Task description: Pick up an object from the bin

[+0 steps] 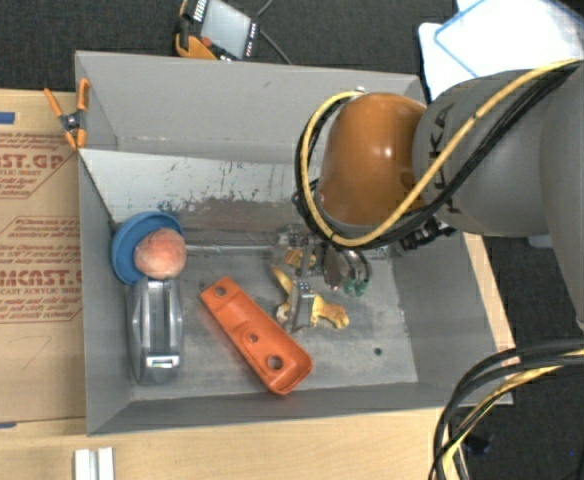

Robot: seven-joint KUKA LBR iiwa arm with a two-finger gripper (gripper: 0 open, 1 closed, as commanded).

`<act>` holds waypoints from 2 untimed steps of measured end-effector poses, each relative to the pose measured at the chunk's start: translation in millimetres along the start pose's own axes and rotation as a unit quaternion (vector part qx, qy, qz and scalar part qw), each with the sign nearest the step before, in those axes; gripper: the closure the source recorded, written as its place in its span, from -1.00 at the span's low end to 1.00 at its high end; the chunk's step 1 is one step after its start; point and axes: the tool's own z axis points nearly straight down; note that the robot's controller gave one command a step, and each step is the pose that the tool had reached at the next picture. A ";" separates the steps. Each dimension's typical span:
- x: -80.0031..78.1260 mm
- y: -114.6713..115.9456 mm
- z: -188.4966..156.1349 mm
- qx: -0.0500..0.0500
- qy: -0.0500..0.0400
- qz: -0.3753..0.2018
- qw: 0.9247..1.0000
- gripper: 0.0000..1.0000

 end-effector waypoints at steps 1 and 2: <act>-1.9 -0.4 -4.3 0.000 -0.004 0.001 1.000 -1.00; 10.7 29.6 94.9 -0.001 0.000 0.091 0.996 -1.00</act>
Offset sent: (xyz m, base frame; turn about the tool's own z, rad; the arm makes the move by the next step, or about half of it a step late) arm -0.0098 0.0276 -0.0917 0.1828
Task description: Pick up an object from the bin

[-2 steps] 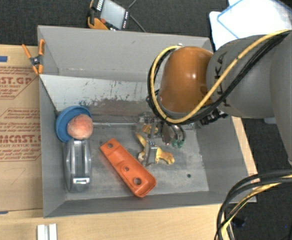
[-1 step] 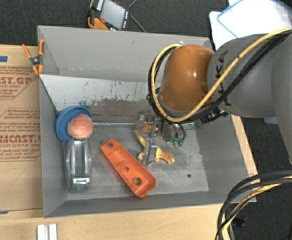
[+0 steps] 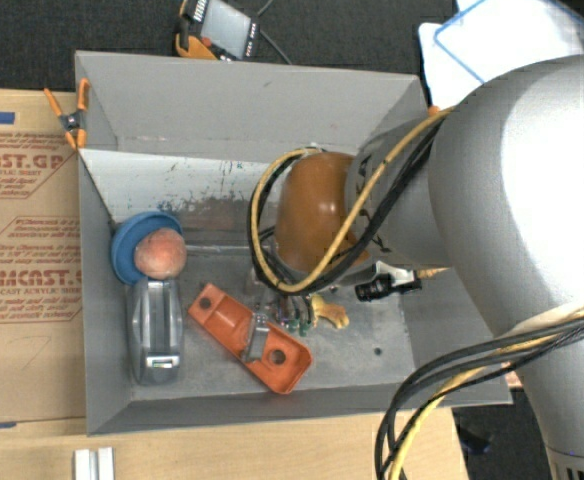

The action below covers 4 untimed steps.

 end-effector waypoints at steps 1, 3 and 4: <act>21.3 -8.9 -3.4 -0.002 -0.009 0.131 0.991 -1.00; 20.5 -7.9 -3.5 -0.003 -0.009 0.126 0.992 -1.00; 38.7 19.6 -3.5 -0.003 -0.009 0.110 0.994 1.00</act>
Offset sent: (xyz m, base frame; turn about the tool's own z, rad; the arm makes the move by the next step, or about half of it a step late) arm -0.0032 -0.0015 0.0028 0.0156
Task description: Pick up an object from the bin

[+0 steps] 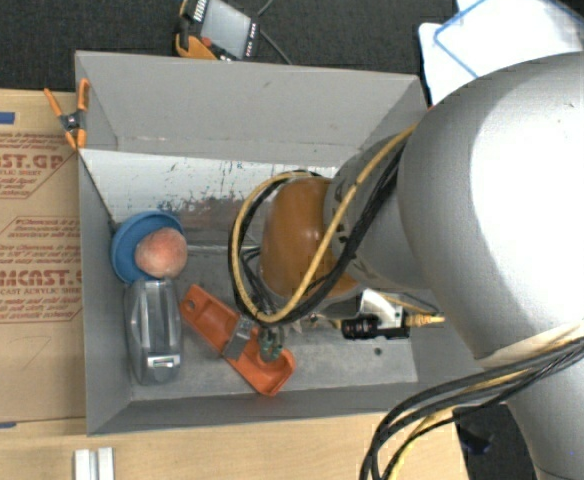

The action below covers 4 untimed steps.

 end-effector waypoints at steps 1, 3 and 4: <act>0.0 0.0 0.0 0.000 0.000 0.000 1.000 1.00; 2.9 -2.7 -29.7 0.004 0.006 0.000 1.000 1.00; 1.4 -0.7 -67.4 0.002 0.004 0.000 1.000 1.00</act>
Offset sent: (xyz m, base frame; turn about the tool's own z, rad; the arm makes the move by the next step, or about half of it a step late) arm 0.0001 0.0000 0.0066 0.0004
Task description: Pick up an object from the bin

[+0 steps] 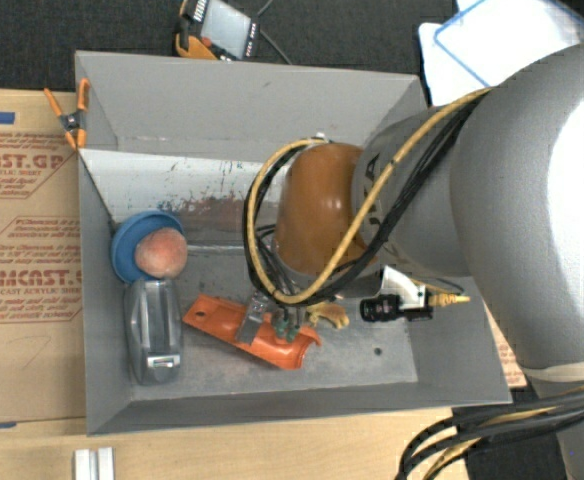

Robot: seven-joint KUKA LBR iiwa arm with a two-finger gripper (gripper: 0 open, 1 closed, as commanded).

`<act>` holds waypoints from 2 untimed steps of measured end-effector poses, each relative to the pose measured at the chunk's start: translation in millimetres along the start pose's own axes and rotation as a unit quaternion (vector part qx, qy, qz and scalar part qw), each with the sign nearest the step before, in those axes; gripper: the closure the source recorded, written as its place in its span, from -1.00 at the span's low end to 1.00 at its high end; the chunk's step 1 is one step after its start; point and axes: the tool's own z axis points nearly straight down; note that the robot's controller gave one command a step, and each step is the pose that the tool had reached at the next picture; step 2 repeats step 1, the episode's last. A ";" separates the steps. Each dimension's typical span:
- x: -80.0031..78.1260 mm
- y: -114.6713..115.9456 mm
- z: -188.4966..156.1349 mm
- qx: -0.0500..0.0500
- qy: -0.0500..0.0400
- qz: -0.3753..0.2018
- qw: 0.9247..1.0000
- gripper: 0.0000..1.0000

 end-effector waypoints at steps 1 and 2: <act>0.1 0.3 -18.9 0.000 0.000 0.000 1.000 1.00; 0.1 0.3 -18.9 0.000 0.000 0.000 1.000 1.00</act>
Offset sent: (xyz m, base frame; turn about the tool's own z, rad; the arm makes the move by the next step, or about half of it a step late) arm 0.0000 0.0004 0.0541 -0.0004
